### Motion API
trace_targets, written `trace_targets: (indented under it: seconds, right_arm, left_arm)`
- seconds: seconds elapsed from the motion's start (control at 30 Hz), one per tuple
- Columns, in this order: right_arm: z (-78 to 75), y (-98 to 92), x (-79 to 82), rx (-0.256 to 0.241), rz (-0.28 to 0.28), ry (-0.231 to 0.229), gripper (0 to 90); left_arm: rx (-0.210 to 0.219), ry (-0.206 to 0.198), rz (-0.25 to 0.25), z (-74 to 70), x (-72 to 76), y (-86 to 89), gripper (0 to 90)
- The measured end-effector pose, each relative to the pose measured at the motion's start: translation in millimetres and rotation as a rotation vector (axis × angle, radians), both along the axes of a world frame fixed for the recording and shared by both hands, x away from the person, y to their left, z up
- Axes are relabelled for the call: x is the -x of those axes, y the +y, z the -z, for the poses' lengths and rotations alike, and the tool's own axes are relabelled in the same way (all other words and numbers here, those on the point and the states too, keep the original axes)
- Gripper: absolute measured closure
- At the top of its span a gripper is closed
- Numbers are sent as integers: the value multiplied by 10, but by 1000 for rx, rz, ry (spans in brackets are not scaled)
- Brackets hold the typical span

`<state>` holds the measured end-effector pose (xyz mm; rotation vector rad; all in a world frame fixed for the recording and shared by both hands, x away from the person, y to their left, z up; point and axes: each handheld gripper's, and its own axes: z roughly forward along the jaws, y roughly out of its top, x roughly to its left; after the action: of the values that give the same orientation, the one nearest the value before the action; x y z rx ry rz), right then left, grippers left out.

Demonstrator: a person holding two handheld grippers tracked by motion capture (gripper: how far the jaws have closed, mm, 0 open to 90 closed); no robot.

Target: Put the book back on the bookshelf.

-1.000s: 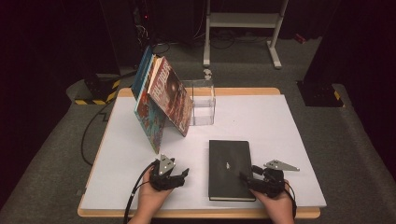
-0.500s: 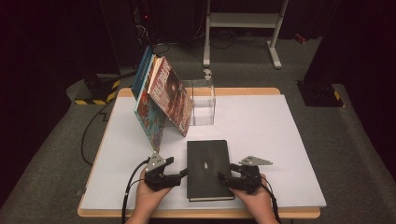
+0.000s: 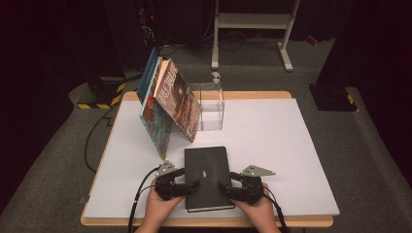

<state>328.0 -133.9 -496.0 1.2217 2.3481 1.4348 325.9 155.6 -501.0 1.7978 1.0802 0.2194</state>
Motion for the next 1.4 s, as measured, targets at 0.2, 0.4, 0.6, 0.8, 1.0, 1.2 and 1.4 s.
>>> trace_targets:
  seconds: [0.2,0.4,0.6,0.8,1.0,1.2,1.4]
  right_arm:
    - [-10,-30,17,3,-12,-18,331]
    - [-14,-69,13,-5,-9,-21,326]
    - [-4,-72,-29,-36,-19,-1,296]
    - [1,-57,-57,-54,-24,7,285]
    - [4,-62,-43,-42,-25,7,287]
    - [-3,-71,-27,-43,-26,9,288]
    - [-2,-71,-31,-51,-24,9,284]
  left_arm:
    - [-7,-24,-4,-49,9,14,276]
    - [-7,-62,-6,-121,16,29,321]
    - [9,-69,-6,-174,12,7,377]
    - [-29,-88,-1,-212,12,-48,338]
    - [-73,-78,-14,-213,24,-53,306]
    - [-73,-94,-12,-234,40,-46,306]
    - [-74,-104,4,-266,11,-51,324]
